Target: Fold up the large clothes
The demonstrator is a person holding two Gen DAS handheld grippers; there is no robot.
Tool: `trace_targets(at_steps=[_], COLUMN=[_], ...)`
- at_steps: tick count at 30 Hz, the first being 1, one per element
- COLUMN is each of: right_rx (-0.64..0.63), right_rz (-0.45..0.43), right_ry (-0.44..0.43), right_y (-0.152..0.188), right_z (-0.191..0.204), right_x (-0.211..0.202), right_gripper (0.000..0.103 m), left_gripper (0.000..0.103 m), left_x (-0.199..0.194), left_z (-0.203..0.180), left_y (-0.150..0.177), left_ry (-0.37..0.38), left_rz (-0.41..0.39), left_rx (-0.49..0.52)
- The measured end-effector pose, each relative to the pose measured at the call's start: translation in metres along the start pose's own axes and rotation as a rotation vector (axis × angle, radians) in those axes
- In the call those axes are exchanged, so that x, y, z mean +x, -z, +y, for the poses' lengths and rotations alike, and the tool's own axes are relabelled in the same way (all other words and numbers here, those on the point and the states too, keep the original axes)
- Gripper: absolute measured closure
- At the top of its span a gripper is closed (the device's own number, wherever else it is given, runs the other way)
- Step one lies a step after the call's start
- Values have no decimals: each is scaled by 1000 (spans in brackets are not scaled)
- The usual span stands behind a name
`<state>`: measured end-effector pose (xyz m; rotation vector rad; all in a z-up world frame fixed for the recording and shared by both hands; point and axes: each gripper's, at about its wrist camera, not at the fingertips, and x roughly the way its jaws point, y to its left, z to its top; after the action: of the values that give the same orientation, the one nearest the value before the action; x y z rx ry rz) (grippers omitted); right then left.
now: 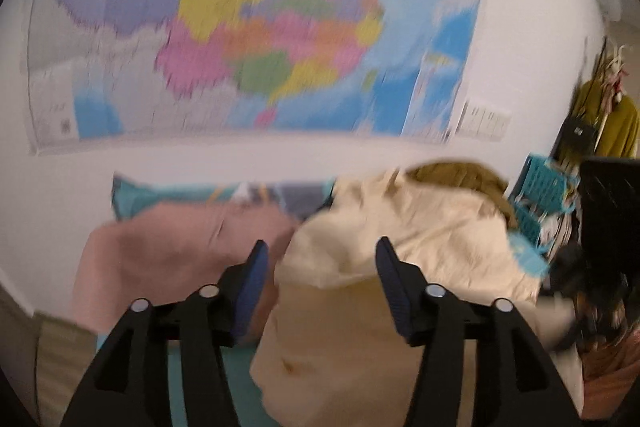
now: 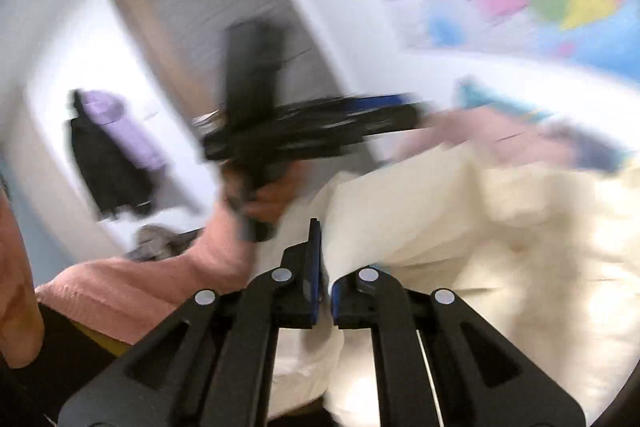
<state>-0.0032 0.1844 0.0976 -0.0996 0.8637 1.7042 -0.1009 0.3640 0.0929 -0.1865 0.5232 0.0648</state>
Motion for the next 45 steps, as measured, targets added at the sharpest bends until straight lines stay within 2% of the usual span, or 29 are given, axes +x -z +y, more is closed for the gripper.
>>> trace_targets(at_steps=[2, 5, 7, 8, 11, 13, 14, 15, 16, 17, 19, 21, 23, 28, 29, 31, 32, 35, 38, 41, 43, 45], right_rx=[14, 52, 91, 143, 247, 300, 310, 321, 328, 325, 327, 307, 275, 147, 130, 149, 174, 226, 286, 304, 356, 430], right_rz=[2, 64, 115, 138, 224, 232, 216, 193, 158, 124, 43, 9, 0, 49, 46, 59, 76, 35, -34, -19, 23, 71], right_ry=[115, 246, 328, 345, 419, 408, 406, 415, 448, 450, 402, 416, 415, 455, 451, 428, 399, 390, 419, 490, 515, 541], right_y=[-1, 17, 32, 47, 80, 94, 102, 106, 111, 115, 127, 138, 148, 172, 175, 177, 175, 162, 138, 122, 123, 132], right_z=[-17, -42, -64, -91, -138, -154, -159, -160, -161, -154, -145, -132, -126, -112, -115, -126, -130, -130, -128, -130, -142, -163], right_x=[-32, -63, -79, -84, -82, -76, -77, -81, -89, -97, -116, -129, -134, -117, -106, -91, -89, -114, -165, -195, -196, -188], right_gripper=[99, 99, 99, 98, 97, 84, 67, 40, 29, 24, 24, 19, 15, 15, 21, 53, 74, 83, 84, 83, 76, 59], left_gripper=[45, 45, 45, 45, 45, 45, 45, 45, 45, 45, 42, 38, 39, 61, 67, 75, 78, 83, 85, 84, 84, 83], left_x=[6, 29, 54, 67, 101, 122, 130, 139, 145, 150, 160, 170, 181, 200, 203, 208, 208, 204, 194, 188, 194, 207], left_z=[-5, -16, -22, -26, -28, -27, -27, -27, -26, -27, -31, -35, -35, -35, -35, -36, -36, -37, -39, -44, -50, -53], left_y=[-5, 1, 11, 17, 33, 42, 46, 49, 52, 54, 58, 60, 61, 61, 60, 59, 58, 52, 40, 29, 28, 32], left_ry=[29, 22, 8, -6, -41, -61, -79, -101, -117, -134, -168, -202, -196, -244, -252, -272, -278, -290, -282, -262, -291, -359], left_rz=[-8, 39, 103, 134, 219, 271, 287, 304, 315, 325, 337, 336, 355, 341, 338, 335, 332, 304, 235, 166, 154, 172], left_rx=[2, 25, 43, 53, 80, 87, 101, 117, 126, 145, 198, 253, 256, 257, 248, 232, 223, 196, 159, 123, 133, 168])
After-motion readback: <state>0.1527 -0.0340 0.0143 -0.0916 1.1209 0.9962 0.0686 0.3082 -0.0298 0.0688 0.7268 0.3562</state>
